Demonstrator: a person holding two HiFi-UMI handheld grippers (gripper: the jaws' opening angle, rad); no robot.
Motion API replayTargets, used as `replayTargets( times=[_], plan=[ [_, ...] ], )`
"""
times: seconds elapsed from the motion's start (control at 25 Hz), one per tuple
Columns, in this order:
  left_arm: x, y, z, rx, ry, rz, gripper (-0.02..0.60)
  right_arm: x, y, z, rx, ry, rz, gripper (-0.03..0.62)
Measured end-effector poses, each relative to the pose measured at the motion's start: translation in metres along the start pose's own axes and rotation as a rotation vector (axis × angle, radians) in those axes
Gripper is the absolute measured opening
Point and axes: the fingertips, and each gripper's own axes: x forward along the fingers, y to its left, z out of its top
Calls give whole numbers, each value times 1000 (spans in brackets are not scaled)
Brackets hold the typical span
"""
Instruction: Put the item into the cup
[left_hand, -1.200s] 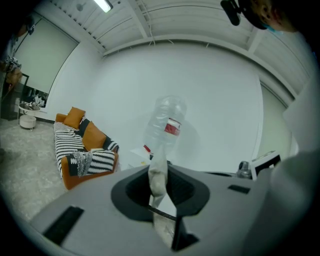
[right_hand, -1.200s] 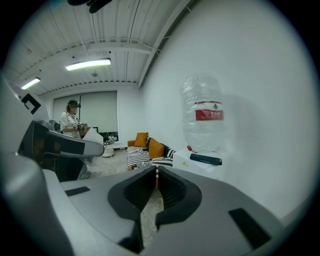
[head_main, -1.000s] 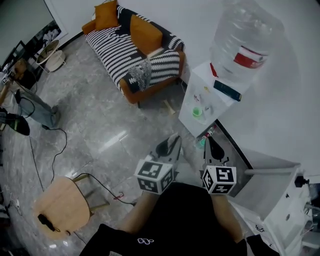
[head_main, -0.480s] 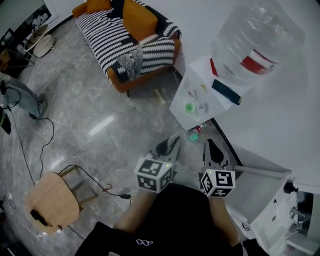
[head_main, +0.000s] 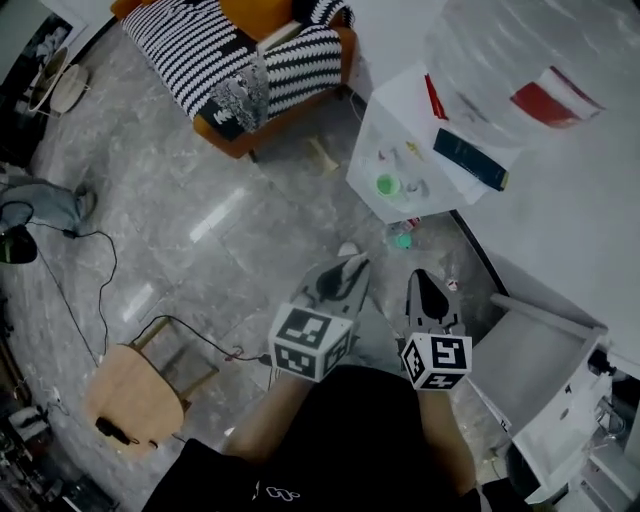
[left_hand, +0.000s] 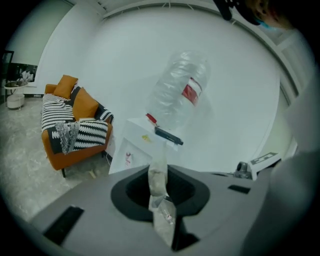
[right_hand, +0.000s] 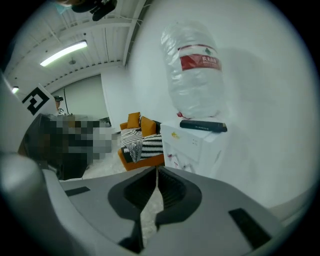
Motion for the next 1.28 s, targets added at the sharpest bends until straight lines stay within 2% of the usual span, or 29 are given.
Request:
replayTargets(
  times=[0.32, 0.72, 0.84, 1.08, 1.2, 1.28],
  plan=[
    [67, 44, -17, -36, 71, 0, 58, 64, -20, -25, -10, 36, 5, 21],
    [140, 84, -71, -73, 121, -7, 57, 139, -38, -74, 20, 81, 7, 21],
    [162, 93, -84, -46, 126, -15, 58, 160, -48, -93, 22, 96, -3, 21],
    [202, 126, -99, -33, 134, 16, 58, 192, -56, -140, 39, 158, -4, 21],
    [220, 137, -101, -1, 144, -14, 58, 200, -51, -154, 48, 186, 8, 21],
    [235, 141, -100, 47, 140, -35, 58, 205, -50, -157, 45, 200, 17, 21]
  ],
)
